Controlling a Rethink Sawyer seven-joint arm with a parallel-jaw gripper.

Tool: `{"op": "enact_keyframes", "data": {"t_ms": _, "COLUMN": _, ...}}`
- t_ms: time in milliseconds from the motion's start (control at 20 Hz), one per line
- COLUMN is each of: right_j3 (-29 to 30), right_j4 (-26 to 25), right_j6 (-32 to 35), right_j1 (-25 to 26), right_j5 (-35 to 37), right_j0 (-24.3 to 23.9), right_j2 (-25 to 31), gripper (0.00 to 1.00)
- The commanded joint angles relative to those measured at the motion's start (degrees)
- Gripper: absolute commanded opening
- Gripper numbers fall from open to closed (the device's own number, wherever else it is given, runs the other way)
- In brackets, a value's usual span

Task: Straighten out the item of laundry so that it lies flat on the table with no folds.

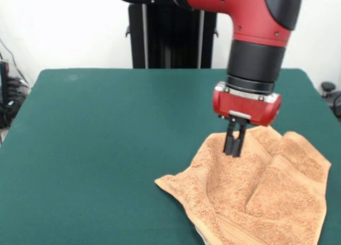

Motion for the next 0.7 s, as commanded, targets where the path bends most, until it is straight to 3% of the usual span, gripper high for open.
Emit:
{"op": "enact_keyframes", "data": {"t_ms": 50, "right_j3": -0.35, "right_j4": -5.65, "right_j6": 2.32, "right_j1": 1.94, "right_j5": 7.70, "right_j0": -0.58, "right_j2": 5.67, "gripper": 0.00}}
{"op": "enact_keyframes", "data": {"t_ms": 300, "right_j3": -2.20, "right_j4": -7.57, "right_j6": 3.85, "right_j1": 5.02, "right_j5": 3.52, "right_j0": -2.48, "right_j2": 8.11, "gripper": 0.00}}
{"op": "enact_keyframes", "data": {"t_ms": 700, "right_j3": -5.65, "right_j4": -12.24, "right_j6": 1.30, "right_j1": 7.00, "right_j5": 3.79, "right_j0": -6.27, "right_j2": 10.34, "gripper": 0.00}}
